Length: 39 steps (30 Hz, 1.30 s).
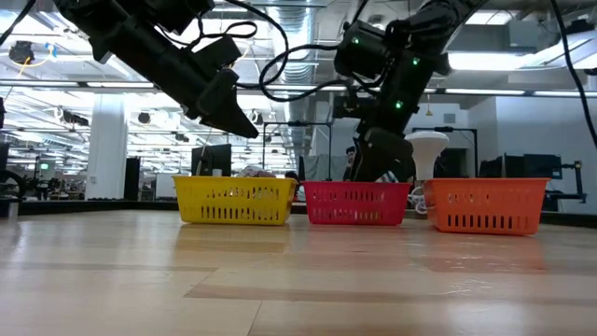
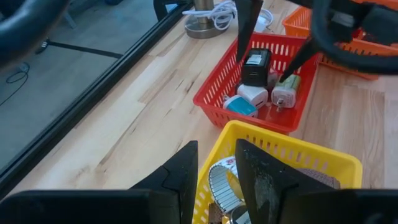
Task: Pick & Place Office items
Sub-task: Return to Home Position
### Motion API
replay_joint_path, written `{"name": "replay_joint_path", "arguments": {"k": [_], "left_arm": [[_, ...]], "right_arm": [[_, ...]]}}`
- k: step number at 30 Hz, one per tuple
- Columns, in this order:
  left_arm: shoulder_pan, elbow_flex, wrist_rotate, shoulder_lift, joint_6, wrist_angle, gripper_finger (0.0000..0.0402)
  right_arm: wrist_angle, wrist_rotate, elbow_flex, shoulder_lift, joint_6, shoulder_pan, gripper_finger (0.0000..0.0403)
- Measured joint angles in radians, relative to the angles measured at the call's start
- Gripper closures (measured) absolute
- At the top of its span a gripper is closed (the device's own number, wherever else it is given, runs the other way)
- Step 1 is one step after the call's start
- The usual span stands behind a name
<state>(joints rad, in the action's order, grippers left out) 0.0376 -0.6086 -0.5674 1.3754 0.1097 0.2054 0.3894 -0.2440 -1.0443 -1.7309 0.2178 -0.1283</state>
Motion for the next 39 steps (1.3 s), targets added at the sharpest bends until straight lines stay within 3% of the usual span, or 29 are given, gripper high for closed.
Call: {"name": "replay_joint_path", "arguments": {"k": [17,25,29,35,39], "left_arm": [[0.023,0.0,0.0,-0.02,-0.055,0.003,0.0307],[0.097,0.0,0.0,-0.192,-0.072,-0.008,0.0357],[0.135,0.001,0.0,-0.301,-0.072,-0.045,0.0377],[0.194,0.0,0.0,-0.438,-0.077,-0.09,0.0397],[0.232,0.006,-0.002,-0.494,-0.08,-0.126,0.0398]], "right_arm": [[0.44,-0.002,-0.288,0.015,0.052,0.096,0.0148],[0.591,0.0,-0.29,0.157,-0.003,0.138,0.0232],[0.579,0.029,-0.29,0.279,-0.041,0.163,0.0283],[0.43,0.176,-0.225,0.463,-0.045,0.22,0.0339],[0.314,0.192,-0.102,0.602,-0.046,0.265,0.0362]]}}
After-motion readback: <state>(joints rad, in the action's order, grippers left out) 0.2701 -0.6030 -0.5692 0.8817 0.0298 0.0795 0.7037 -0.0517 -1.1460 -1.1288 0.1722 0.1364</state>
